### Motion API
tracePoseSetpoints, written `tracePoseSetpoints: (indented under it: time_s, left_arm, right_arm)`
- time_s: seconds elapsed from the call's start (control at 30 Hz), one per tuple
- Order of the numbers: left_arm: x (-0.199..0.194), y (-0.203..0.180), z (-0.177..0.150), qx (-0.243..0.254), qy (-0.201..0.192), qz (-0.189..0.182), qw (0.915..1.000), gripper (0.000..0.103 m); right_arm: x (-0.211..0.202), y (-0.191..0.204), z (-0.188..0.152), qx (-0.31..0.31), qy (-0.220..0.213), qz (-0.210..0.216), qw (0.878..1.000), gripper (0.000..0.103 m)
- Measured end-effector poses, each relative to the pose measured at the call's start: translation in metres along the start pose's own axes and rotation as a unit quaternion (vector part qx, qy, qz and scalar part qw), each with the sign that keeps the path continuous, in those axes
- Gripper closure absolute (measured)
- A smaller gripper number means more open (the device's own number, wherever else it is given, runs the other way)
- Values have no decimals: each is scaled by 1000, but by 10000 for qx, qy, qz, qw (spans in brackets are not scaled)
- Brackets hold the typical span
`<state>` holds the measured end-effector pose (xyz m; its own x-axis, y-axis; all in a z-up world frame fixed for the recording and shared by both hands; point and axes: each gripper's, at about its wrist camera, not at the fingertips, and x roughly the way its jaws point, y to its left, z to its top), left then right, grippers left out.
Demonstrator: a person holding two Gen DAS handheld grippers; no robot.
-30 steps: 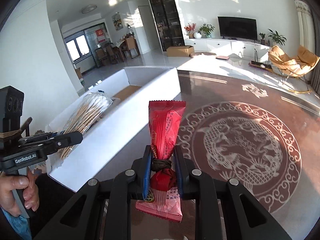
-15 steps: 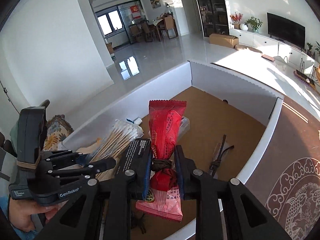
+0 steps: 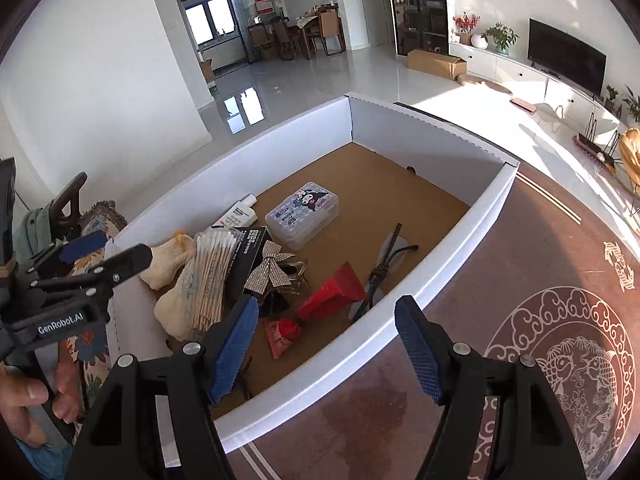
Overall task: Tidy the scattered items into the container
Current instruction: 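Open both tools to drop the cotton swabs and red bag into the cardboard box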
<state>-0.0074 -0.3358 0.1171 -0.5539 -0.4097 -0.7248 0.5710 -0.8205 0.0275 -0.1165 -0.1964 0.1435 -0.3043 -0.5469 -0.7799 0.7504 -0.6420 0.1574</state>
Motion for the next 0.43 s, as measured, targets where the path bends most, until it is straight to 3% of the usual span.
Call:
tracePoseSetpoints:
  time_s: [0.1, 0.27, 0.3, 0.43]
  left_arm:
    - [-11, -9, 3, -50, -91, -86, 9999, 7]
    - [-12, -22, 2, -27, 197, -203, 9996, 6]
    - [-12, -23, 1, -47, 224, -199, 9995, 0]
    - [-16, -28, -3, -30, 57, -74, 10000, 0]
  right_arm:
    - [-4, 0, -6, -19, 40, -22, 10000, 31]
    - [-3, -3, -7, 8, 33, -93, 10000, 31]
    - [-2, -3, -7, 1, 24, -103, 9999, 31]
    - [0, 1, -3, -85, -53, -167, 9998, 31]
